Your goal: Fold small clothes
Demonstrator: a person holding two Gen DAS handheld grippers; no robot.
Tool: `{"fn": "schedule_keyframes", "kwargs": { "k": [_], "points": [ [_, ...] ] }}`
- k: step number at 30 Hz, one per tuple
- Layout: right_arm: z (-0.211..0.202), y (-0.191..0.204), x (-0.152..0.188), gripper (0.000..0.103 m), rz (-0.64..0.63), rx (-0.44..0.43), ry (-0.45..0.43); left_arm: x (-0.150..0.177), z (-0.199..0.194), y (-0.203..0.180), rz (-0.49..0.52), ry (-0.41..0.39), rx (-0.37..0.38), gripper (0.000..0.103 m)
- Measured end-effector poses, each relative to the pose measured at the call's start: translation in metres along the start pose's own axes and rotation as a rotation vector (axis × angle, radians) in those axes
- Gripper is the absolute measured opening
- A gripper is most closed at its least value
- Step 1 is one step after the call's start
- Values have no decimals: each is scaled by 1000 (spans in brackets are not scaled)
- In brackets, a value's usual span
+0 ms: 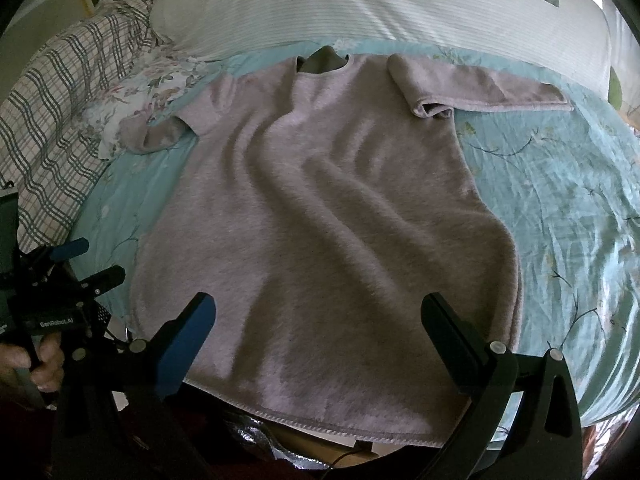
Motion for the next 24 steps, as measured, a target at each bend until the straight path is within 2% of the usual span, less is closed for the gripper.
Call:
{"fn": "schedule_keyframes", "kwargs": {
  "k": [5,6,8,13,17,21,24],
  "points": [
    [5,-10,-6,102,31,-32,-75,-5,12,-1,-8,4,40,100],
    [8,-14,-7,102,9,4,-49,-7,14,-1,-6,-1,40,100],
    [11,-24,-12,102,15,16,-52,-11,20,0,-3,9,42,100],
    [14,-64,-35,102,62,20,-105,-25,32,1,-12,3,27,100],
    [14,-124,-68,102,152,30,-173,-37,44,0,-28,26,34,100],
    [35,-188,-87,101,315,5,-177,-46,55,-6,-21,61,45,100],
    [46,-244,-108,91,402,53,-205,-53,63,-12,2,47,29,100]
  ]
}}
Point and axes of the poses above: each gripper's, at about its wrist camera, not at the fingertips, and z roughly the way its jaws point, y to its left, x to its underside, the point moved 1 cm from there along z, roughly the way its jaws point, and after that the axes turned 6 degrees about -z, right-handed, at the moved point
